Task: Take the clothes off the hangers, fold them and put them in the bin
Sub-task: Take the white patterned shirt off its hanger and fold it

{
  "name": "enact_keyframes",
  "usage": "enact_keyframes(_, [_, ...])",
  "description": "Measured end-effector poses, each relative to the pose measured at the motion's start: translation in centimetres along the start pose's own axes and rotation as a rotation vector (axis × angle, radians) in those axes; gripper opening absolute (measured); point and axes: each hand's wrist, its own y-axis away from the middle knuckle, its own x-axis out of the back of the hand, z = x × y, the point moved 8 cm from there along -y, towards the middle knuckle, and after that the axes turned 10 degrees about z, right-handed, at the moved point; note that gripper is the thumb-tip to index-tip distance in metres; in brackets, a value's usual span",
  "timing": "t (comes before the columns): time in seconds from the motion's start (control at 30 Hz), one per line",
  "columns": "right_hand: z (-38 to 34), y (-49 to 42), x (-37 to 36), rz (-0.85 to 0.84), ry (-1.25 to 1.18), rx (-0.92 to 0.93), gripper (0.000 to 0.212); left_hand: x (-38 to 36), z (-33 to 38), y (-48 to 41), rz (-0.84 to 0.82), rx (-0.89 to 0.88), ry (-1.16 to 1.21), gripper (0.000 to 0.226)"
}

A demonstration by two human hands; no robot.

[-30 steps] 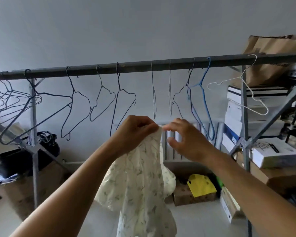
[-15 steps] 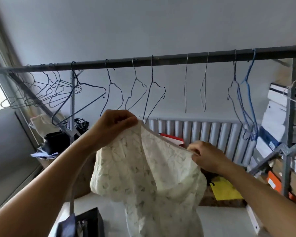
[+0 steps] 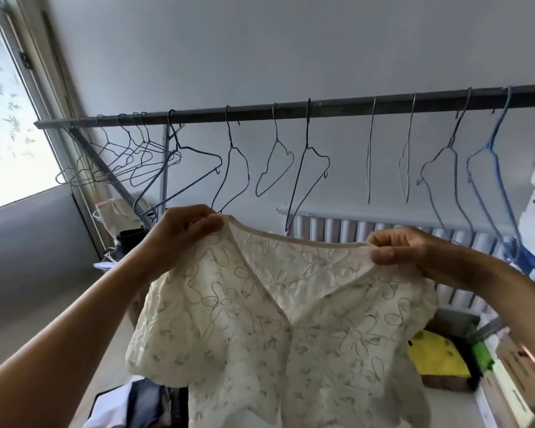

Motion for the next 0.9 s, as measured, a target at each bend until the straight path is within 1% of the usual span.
enact_keyframes(0.07, [0.1, -0.1, 0.5, -0.008, 0.053, -0.029, 0.05, 0.1, 0.1, 0.0, 0.006, 0.006, -0.005, 0.028])
enact_keyframes(0.13, [-0.1, -0.2, 1.0, 0.069, 0.105, -0.02, 0.043, 0.2, -0.3, -0.1, 0.001, 0.031, -0.011, 0.021])
enact_keyframes(0.17, [-0.3, -0.3, 1.1, 0.117, 0.103, -0.009, 0.042, 0.2, -0.7, -0.2, 0.003, 0.044, -0.018, 0.025])
enact_keyframes(0.23, [-0.3, -0.7, 1.1, 0.233, 0.096, 0.001, 0.046, 0.3, -2.1, -0.3, 0.046, 0.108, -0.055, 0.03])
enact_keyframes(0.33, [-0.1, -1.6, 1.0, 0.467, 0.228, -0.002, 0.043, 0.3, -3.8, -0.2, 0.168, 0.209, -0.187, 0.038])
enact_keyframes(0.4, [-0.3, -2.1, 0.5, 0.58, 0.258, 0.011, 0.04, -0.3, -3.8, 0.1, 0.233, 0.242, -0.275, 0.036])
enact_keyframes(0.47, [-1.1, -2.3, -0.4, 0.648, 0.265, 0.009, 0.037, -1.3, -3.4, 0.5, 0.267, 0.284, -0.284, 0.033])
enact_keyframes(0.6, [-2.1, -3.2, -3.1, 0.659, 0.2, -0.003, 0.029, -4.5, -2.2, 1.6, 0.252, 0.367, -0.086, 0.027])
enact_keyframes(0.7, [-2.8, -3.9, -5.0, 0.639, 0.126, 0.029, 0.031, -6.7, -1.6, 2.2, 0.237, 0.423, 0.034, 0.027])
enact_keyframes(0.77, [-3.4, -4.1, -6.1, 0.624, 0.112, 0.062, 0.03, -7.8, -1.2, 2.4, 0.234, 0.451, 0.079, 0.027])
enact_keyframes(0.9, [-4.2, -4.7, -7.3, 0.633, 0.113, 0.096, 0.031, -8.9, -0.1, 2.5, 0.235, 0.447, 0.127, 0.027])
